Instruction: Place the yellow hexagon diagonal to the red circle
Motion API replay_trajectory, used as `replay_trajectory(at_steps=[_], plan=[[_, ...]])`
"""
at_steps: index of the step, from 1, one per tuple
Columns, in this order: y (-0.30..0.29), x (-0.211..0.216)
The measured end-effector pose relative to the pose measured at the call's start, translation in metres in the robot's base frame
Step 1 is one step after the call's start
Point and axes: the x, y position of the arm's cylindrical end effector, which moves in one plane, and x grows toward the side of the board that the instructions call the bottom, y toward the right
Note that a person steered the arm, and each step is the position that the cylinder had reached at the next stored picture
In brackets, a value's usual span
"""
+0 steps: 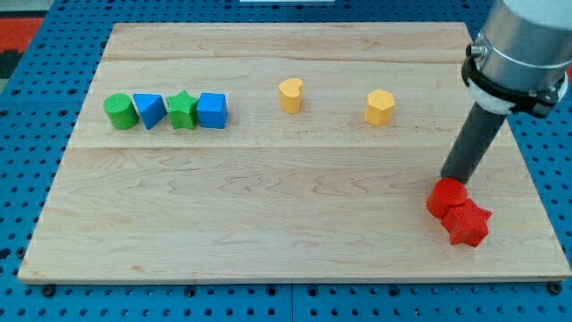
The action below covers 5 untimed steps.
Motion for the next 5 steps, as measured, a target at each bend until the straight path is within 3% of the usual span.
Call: replay_trajectory(at_steps=[1,3,5], plan=[[-0.001,-0.028],[-0.012,-0.154],[-0.079,-0.13]])
